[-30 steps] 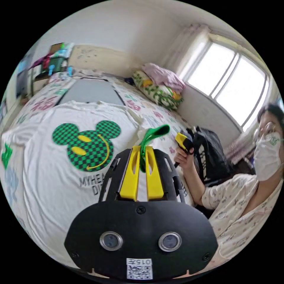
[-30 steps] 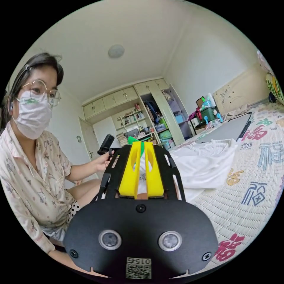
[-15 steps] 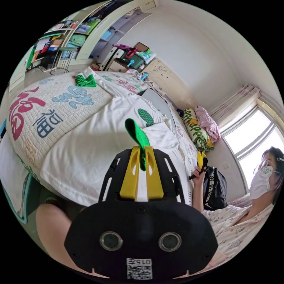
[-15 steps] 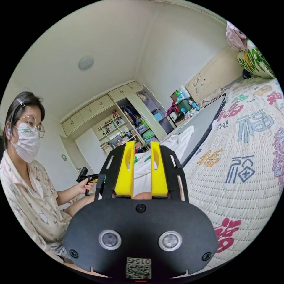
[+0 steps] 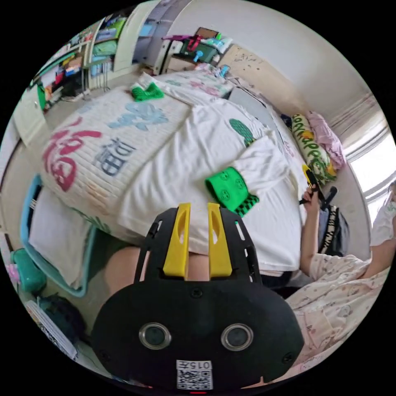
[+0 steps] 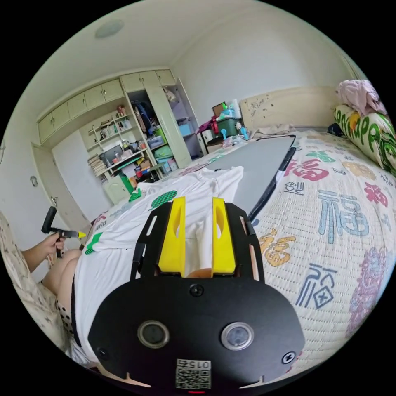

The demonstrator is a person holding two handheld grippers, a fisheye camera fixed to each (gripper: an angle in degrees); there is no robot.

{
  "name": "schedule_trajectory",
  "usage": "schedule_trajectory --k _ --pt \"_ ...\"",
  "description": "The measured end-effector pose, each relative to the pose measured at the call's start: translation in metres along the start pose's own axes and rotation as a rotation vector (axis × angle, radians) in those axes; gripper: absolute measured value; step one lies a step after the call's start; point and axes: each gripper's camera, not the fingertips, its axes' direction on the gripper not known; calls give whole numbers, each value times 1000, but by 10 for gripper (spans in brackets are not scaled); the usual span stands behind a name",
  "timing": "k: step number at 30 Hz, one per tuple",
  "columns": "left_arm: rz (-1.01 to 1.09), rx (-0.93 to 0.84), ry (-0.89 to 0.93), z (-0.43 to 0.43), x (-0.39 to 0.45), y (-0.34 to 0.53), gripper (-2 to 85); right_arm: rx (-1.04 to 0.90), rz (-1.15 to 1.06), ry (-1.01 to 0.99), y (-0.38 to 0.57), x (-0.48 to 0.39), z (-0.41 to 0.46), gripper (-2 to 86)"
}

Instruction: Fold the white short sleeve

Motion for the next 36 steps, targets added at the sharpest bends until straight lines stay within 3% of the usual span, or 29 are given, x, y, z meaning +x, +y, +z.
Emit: schedule_trajectory --k 3,6,9,15,18,28,36 --pt "108 185 -89 -26 43 -39 70 -79 -139 -42 -14 -7 18 97" --pt "336 262 -38 -8 124 -123 77 -110 -210 -44 -4 -5 40 95" --pt "523 205 135 56 209 -221 91 -230 -293 -28 4 -6 61 96" --pt "542 16 300 215 340 -388 140 -281 -366 13 23 -2 85 99" --pt "548 -33 283 264 391 -437 143 -292 -352 12 29 9 96 99" --pt "565 -125 156 316 470 -485 101 -460 -354 109 55 33 140 50" --pt "616 -104 127 315 518 -505 9 -424 -252 121 71 92 107 21"
